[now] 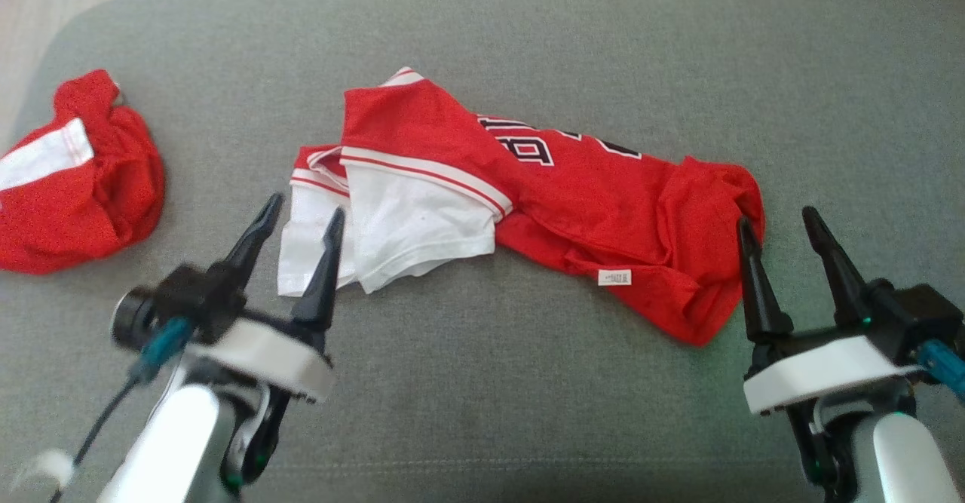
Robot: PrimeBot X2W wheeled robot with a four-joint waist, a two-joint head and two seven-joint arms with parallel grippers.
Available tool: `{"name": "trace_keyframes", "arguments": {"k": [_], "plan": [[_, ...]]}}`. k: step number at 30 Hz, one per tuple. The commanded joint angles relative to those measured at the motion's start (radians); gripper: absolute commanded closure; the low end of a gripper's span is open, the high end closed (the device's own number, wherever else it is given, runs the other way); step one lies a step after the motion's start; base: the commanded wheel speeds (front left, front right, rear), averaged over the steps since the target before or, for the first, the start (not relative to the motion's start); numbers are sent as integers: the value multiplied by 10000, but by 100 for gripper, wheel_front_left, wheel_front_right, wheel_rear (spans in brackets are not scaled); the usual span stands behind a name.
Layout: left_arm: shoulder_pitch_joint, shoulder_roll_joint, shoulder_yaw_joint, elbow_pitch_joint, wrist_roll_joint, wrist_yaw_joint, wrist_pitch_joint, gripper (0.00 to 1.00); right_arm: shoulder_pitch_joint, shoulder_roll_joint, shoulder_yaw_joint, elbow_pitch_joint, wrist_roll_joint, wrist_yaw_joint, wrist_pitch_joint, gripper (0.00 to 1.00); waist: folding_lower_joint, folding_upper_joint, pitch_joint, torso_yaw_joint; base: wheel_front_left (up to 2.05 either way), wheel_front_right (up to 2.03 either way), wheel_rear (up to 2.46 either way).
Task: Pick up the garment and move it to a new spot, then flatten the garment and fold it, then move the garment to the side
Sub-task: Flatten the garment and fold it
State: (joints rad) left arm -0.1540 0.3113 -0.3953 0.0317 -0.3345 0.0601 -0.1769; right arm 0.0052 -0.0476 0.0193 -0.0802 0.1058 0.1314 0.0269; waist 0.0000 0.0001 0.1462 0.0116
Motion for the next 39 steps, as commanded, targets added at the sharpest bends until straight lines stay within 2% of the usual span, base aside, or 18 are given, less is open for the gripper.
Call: {"name": "trace_keyframes", "arguments": {"k": [1,6,12,22,23,24,25,26,33,39], "plan": [[-862,34,226,53,-216,-227,248,0,-536,-26,265,-370,44,-7,-4,0,0,-1,220,-113,0,0,0],[-1478,-343,-48,1512,-869,-757,1068,0,-793,-26,333,-341,20,-7,-66,0,0,-1,628,-362,0,0,0],[-1822,-622,-54,3057,-1453,-1136,1288,0,-853,-26,317,-220,111,-7,-163,0,0,-1,895,-556,0,0,0],[-2042,-754,-144,3781,-1924,-1537,1058,0,-944,-26,249,-109,188,-7,-261,0,0,-1,958,-559,0,0,0],[-2076,-729,-193,3784,-1879,-1563,977,16,-961,-26,249,-105,185,-7,-266,0,0,-1,964,-549,0,0,0],[-2114,-707,-233,3764,-1829,-1585,860,54,-979,-26,249,-101,190,-7,-272,0,0,-1,968,-536,0,0,0],[-2158,-679,-264,3718,-1753,-1598,699,84,-993,-26,247,-100,191,-7,-282,0,0,-1,966,-523,0,0,0],[-2194,-644,-288,3680,-1666,-1596,561,100,-1006,-26,239,-100,191,-7,-286,0,0,-1,970,-509,0,0,0],[-2284,-571,-398,3584,-1551,-1564,430,100,-1352,-26,-68,20,222,-7,-216,0,0,-1,966,-387,0,0,0],[-2490,-596,-500,3501,-1496,-1547,412,100,-2240,-147,-380,725,220,-7,328,0,0,-1,1177,-138,0,0,0]]}}
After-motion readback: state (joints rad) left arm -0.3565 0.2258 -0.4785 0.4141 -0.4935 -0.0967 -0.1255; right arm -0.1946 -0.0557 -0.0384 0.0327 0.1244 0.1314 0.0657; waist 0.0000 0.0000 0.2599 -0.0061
